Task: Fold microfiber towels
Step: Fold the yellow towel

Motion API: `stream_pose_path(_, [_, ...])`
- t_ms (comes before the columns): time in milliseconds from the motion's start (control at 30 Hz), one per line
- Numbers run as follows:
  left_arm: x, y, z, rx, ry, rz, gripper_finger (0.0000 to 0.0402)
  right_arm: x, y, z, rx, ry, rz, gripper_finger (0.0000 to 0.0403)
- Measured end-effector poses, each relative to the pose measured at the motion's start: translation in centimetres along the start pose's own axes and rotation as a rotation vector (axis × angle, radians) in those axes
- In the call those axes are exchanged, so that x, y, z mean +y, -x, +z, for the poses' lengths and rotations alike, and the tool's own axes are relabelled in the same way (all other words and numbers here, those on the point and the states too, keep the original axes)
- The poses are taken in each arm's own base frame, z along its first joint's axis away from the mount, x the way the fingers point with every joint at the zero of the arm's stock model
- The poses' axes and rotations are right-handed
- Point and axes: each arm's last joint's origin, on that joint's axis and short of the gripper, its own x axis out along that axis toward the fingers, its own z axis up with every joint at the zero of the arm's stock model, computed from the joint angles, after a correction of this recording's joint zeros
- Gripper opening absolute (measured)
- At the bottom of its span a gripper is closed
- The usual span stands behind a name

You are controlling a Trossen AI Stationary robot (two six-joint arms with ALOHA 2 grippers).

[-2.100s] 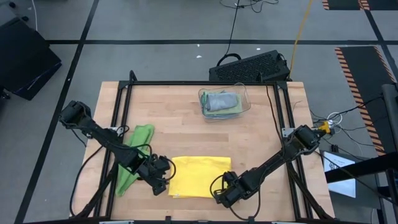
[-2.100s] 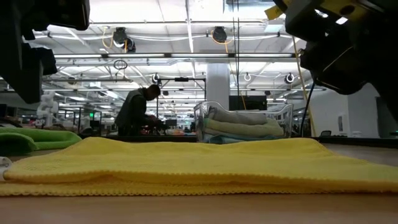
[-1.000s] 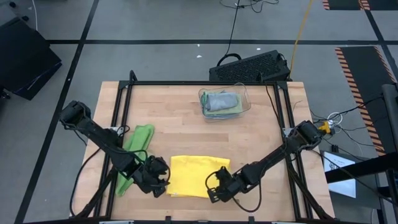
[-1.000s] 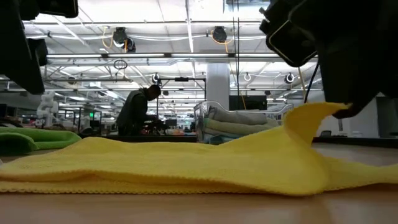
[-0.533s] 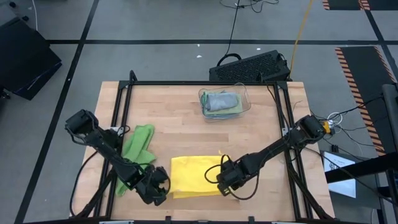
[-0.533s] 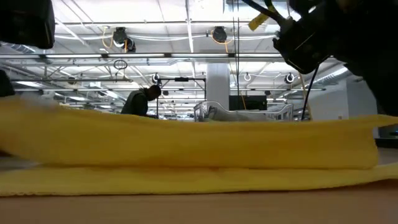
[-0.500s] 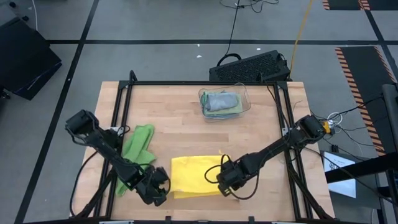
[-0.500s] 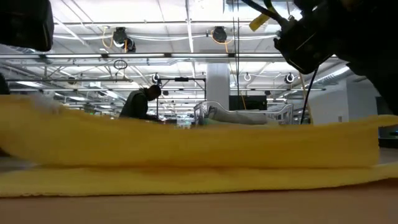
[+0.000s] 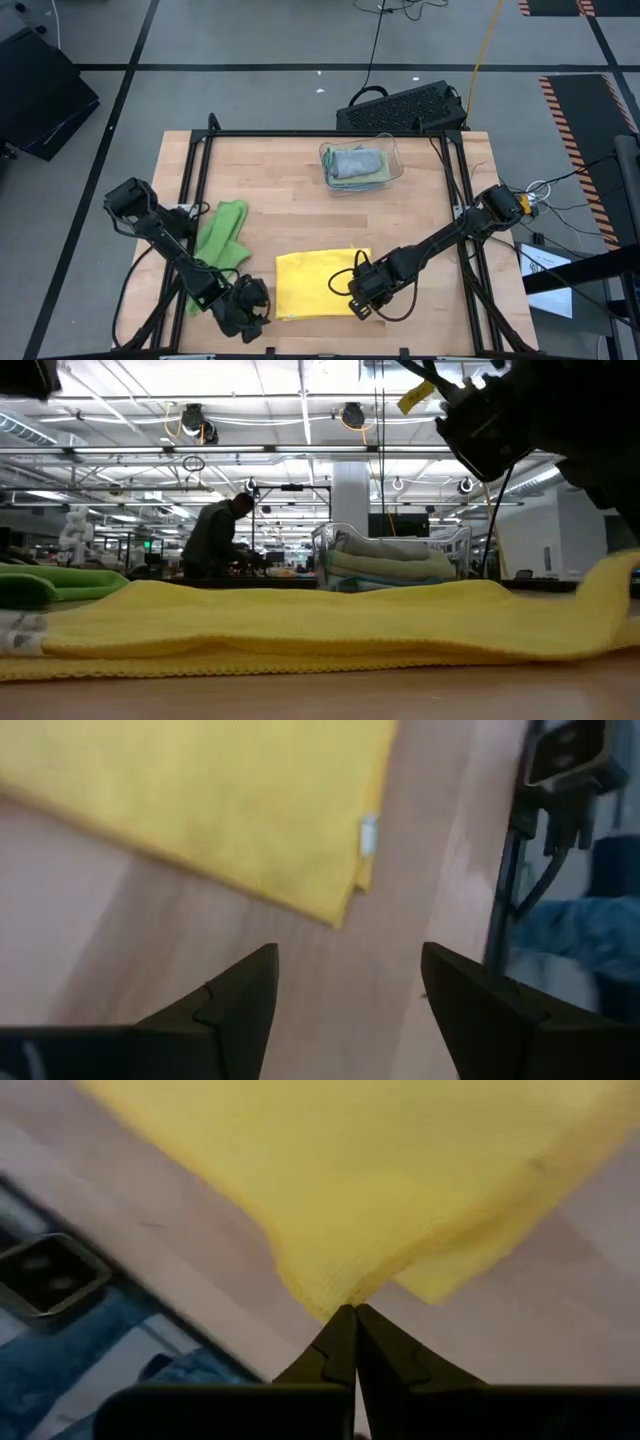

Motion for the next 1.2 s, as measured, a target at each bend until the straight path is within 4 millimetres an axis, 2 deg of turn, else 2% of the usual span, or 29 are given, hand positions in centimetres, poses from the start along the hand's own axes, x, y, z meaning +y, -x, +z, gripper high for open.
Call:
stream_pose_path(167, [-0.6, 0.4, -1.4, -0.191, -0.273, 0.061, 0.0246, 0.4, 0.1, 0.3, -0.004, -0.008, 0.046, 0.0])
stream_pose_path(267, [-0.7, -0.6, -2.2, -0.204, -0.426, 0.091, 0.0246, 0.4, 0.3, 0.6, 0.001, -0.013, 0.058, 0.0])
stream_pose_path(433, [-0.9, -1.9, -2.4, -0.229, -0.523, 0.081, 0.0246, 0.7, 1.4, 1.3, 0.0, -0.007, 0.113, 0.0])
stream_pose_path(700, [-0.2, -3.3, -1.9, -0.221, -0.555, 0.129, 0.0246, 0.5, 4.4, 2.6, -0.04, -0.005, 0.185, 0.0])
stream_pose_path(1033, [0.0, -5.3, -2.7, -0.187, -0.548, 0.093, 0.0244, 0.3, 5.8, 4.2, -0.075, -0.021, 0.227, 0.0])
stream_pose_path(1133, [0.1, -5.3, -2.7, -0.188, -0.564, 0.102, 0.0222, 0.2, 5.9, 4.4, -0.076, -0.02, 0.229, 0.0])
stream_pose_path(1200, [0.1, -5.4, -2.6, -0.184, -0.576, 0.102, 0.0191, 0.2, 5.9, 4.4, -0.076, -0.016, 0.23, 0.0])
